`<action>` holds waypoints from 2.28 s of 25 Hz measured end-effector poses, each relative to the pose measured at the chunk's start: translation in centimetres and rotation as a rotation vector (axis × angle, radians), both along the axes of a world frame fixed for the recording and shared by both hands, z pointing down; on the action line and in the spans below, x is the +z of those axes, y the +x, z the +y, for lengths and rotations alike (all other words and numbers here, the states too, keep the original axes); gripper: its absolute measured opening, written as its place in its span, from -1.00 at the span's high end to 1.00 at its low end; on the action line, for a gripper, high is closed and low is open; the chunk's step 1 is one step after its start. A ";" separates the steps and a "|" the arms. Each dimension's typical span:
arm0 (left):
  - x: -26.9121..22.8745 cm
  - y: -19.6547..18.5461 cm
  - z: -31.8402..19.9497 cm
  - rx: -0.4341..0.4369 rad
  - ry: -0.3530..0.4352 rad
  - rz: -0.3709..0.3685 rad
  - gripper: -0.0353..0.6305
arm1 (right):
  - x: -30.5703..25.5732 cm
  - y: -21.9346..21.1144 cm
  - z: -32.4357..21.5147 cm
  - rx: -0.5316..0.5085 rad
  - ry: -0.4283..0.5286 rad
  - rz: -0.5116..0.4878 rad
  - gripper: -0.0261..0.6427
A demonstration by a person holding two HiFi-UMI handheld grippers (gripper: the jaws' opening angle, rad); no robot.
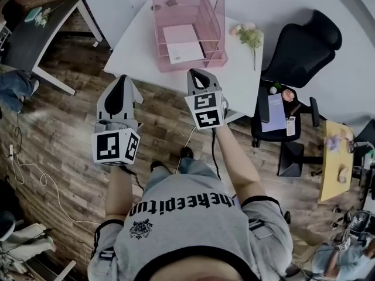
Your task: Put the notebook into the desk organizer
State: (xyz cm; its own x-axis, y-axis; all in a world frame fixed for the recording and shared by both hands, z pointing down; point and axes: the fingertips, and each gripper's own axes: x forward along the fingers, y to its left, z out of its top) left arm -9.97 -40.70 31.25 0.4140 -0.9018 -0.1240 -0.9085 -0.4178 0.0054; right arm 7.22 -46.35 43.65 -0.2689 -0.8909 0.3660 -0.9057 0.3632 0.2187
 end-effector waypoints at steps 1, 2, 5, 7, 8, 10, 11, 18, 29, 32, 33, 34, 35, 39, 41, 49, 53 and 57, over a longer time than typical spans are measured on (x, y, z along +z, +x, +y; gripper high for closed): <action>0.0 0.1 0.0 0.009 0.001 0.001 0.88 | -0.5 0.1 0.3 0.013 0.008 -0.016 0.92; -0.1 0.1 0.1 0.019 0.004 0.003 0.88 | -0.9 0.2 0.7 0.025 0.018 -0.032 0.92; -0.5 0.4 0.1 0.051 0.014 0.007 0.88 | -2.4 0.5 1.8 0.059 0.051 -0.068 0.92; -0.7 0.7 0.1 0.071 0.021 0.010 0.88 | -3.3 0.7 2.5 0.079 0.073 -0.084 0.92; -0.8 0.8 0.1 0.080 0.023 0.011 0.88 | -3.8 0.8 2.8 0.087 0.084 -0.092 0.92; -1.0 1.1 0.1 0.100 0.028 0.013 0.88 | -4.5 1.1 3.5 0.106 0.106 -0.100 0.92; -1.1 1.3 0.2 0.112 0.031 0.014 0.88 | -4.9 1.2 3.8 0.119 0.118 -0.103 0.92; -1.6 2.2 0.4 0.173 0.047 0.017 0.88 | -7.6 2.5 5.9 0.200 0.206 -0.169 0.92; -1.8 2.6 0.8 0.229 0.057 0.010 0.88 | -10.9 3.0 8.7 0.244 0.306 -0.246 0.92; -1.9 2.6 1.0 0.241 0.059 0.007 0.88 | -11.4 3.1 9.5 0.260 0.331 -0.252 0.92; -1.9 2.5 1.1 0.245 0.061 0.006 0.88 | -11.6 3.1 9.8 0.266 0.341 -0.256 0.92; -2.0 2.5 1.2 0.249 0.062 0.005 0.88 | -11.8 3.1 10.2 0.271 0.352 -0.258 0.92; -2.0 2.5 1.3 0.253 0.063 0.005 0.88 | -12.0 3.1 10.5 0.277 0.361 -0.258 0.92; -2.3 2.4 1.8 0.269 0.066 0.006 0.88 | -12.6 3.1 11.5 0.290 0.386 -0.264 0.92; -2.3 2.5 2.0 0.278 0.067 0.006 0.88 | -12.8 3.0 11.9 0.294 0.394 -0.271 0.92; -2.0 2.2 2.6 0.296 0.065 0.002 0.88 | -12.9 2.7 13.4 0.309 0.412 -0.292 0.92; -2.0 2.0 3.0 0.299 0.068 0.002 0.88 | -13.0 2.4 14.0 0.314 0.426 -0.279 0.92; -2.0 1.7 3.4 0.302 0.069 0.001 0.88 | -13.2 2.2 14.6 0.323 0.434 -0.279 0.92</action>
State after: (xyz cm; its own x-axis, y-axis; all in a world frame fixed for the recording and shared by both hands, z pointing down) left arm -8.31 -37.31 29.27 0.6621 -0.7272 -0.1810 -0.7429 -0.6686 -0.0316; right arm 9.41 -31.73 30.47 0.0064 -0.9956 -0.0939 -0.9997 -0.0086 0.0235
